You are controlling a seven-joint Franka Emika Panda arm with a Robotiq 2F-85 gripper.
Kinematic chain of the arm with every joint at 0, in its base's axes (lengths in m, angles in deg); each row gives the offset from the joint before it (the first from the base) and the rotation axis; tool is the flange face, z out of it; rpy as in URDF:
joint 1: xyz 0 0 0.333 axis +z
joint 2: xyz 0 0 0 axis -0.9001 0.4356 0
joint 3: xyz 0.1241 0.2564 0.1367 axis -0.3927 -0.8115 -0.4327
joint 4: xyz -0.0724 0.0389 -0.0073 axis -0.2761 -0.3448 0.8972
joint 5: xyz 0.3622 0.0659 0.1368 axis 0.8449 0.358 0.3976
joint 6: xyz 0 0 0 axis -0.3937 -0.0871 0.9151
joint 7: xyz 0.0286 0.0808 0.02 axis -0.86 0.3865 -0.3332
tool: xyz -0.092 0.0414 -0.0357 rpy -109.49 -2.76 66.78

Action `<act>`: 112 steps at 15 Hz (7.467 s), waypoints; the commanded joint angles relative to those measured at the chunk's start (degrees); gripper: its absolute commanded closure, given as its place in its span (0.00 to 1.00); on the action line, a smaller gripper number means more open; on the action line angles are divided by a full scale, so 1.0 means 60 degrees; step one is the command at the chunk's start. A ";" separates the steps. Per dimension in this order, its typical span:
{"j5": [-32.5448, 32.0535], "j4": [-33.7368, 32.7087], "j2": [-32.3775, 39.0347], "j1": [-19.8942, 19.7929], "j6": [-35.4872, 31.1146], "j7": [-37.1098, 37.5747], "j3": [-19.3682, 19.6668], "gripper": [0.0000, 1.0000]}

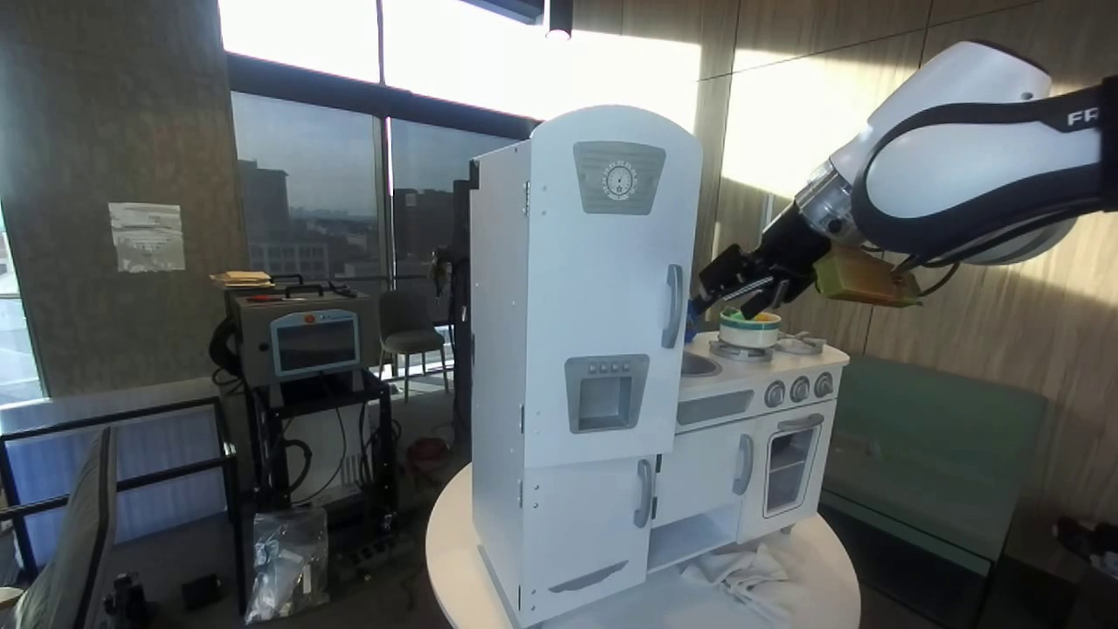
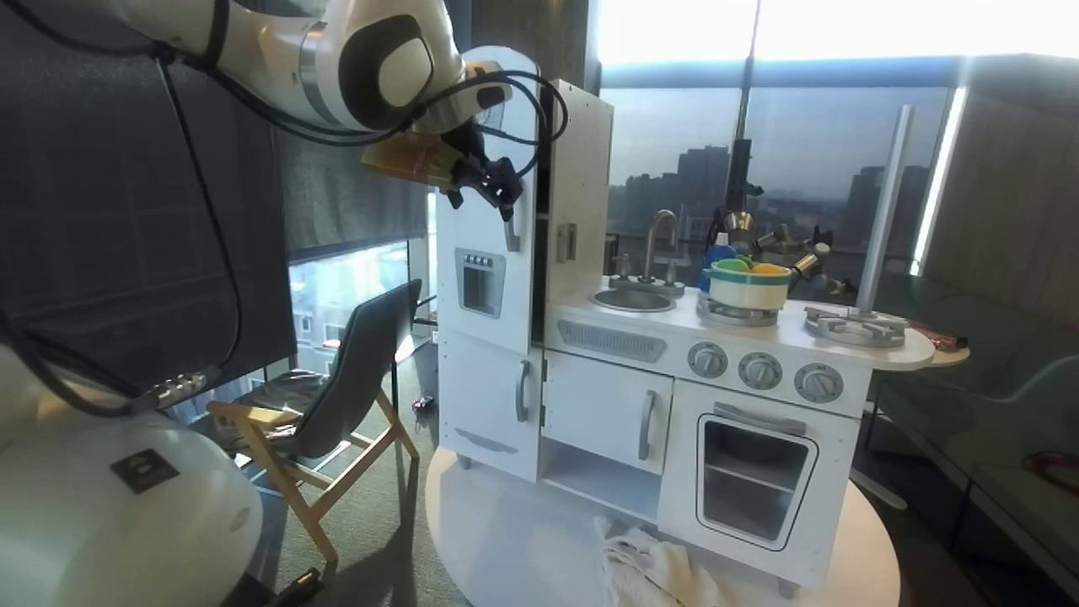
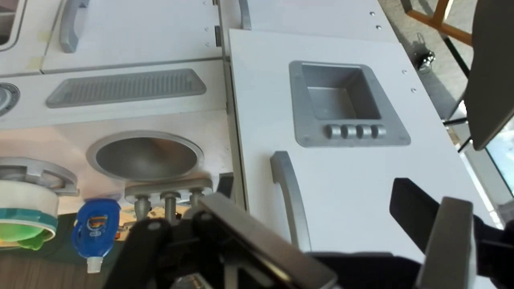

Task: Open the cabinet door on the left

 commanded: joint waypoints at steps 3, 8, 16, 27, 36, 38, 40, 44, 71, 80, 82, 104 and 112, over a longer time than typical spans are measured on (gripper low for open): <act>0.0177 0.0584 -0.0147 0.0534 -0.2742 0.0071 -0.0130 0.00; 0.0269 0.1216 -0.0039 0.1241 -0.3865 -0.0130 0.0167 0.00; -0.0246 0.1500 0.0234 0.0730 -0.5156 0.0114 -0.0224 0.00; -0.0468 0.1523 0.0294 0.0163 -0.4906 0.0234 -0.0483 0.00; -0.0373 0.1272 0.0762 0.0582 -0.4504 0.0145 -0.0215 0.00; -0.0409 0.1027 0.1161 0.0409 -0.4578 0.0200 -0.0312 0.00; -0.0502 0.0790 0.1492 0.0117 -0.4763 0.0270 -0.0500 0.00; -0.0743 0.0185 0.1805 -0.0485 -0.4874 0.0327 -0.0790 0.00; -0.1194 -0.0065 -0.0341 -0.0140 -0.0201 -0.0805 0.0267 0.00; -0.1850 -0.1143 0.1632 -0.1421 -0.0932 0.0132 -0.0146 0.00; -0.2022 -0.1397 0.2073 -0.1614 -0.1278 0.0457 -0.0298 0.00; 0.0252 -0.1542 0.2022 0.1465 0.0710 -0.0949 -0.0189 0.00; 0.0150 -0.1492 0.2195 0.1483 -0.0225 -0.0574 -0.0740 0.00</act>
